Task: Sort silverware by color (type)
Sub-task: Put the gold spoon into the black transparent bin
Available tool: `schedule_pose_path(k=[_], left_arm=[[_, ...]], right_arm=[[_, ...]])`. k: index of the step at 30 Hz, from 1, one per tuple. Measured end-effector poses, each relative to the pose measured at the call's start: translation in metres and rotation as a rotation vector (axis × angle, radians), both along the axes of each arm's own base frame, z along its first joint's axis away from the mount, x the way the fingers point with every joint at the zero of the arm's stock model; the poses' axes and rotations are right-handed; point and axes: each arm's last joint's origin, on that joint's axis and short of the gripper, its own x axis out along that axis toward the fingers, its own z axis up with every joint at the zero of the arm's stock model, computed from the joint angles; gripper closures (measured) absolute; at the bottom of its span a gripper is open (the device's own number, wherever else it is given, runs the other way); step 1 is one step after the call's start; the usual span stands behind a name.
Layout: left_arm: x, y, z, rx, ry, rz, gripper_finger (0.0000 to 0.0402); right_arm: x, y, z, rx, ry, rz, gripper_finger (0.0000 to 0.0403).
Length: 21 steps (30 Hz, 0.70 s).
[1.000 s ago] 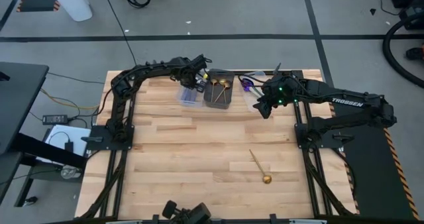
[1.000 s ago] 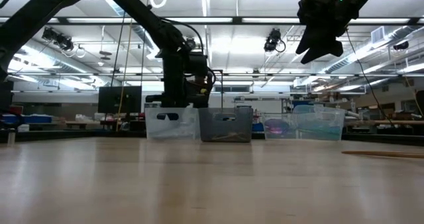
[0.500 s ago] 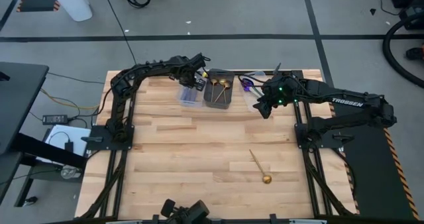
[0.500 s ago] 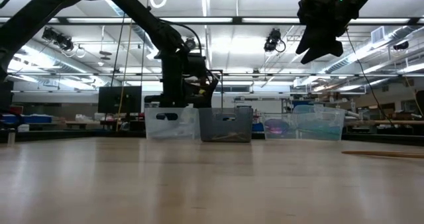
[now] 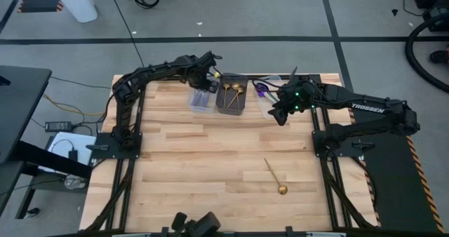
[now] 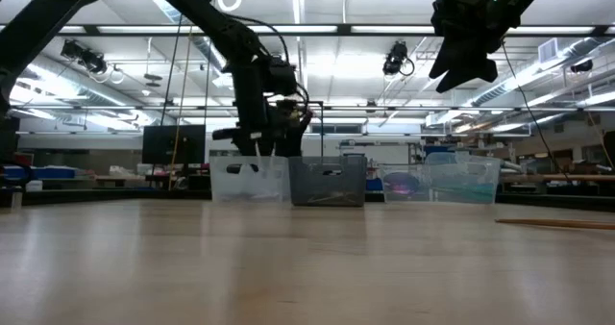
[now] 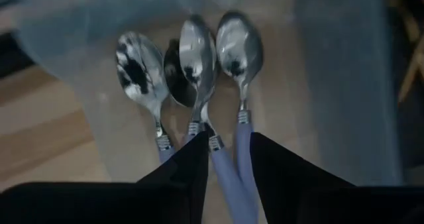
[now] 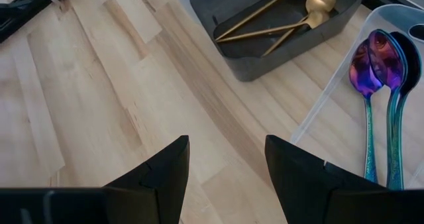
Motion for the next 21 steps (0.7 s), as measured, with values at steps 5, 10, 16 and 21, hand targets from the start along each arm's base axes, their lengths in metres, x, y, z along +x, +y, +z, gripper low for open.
schedule_pose_path(k=[5,10,16,21], left_arm=[[0.003,-0.007,0.028,0.063,-0.052,-0.052,0.029],[0.018,-0.025,0.051,0.109,-0.096,-0.145,0.0292],[0.04,-0.052,0.064,0.139,-0.146,-0.22,0.0292],[0.054,-0.077,0.065,0.133,-0.153,-0.292,0.0292]], right_arm=[[0.0,0.0,0.0,-0.014,0.004,0.021,0.0196],[0.0,0.0,0.0,-0.041,0.011,0.052,0.0196],[0.0,0.001,0.0,-0.046,0.012,0.077,0.0196],[-0.001,0.002,-0.001,-0.006,0.012,0.12,0.0196]])
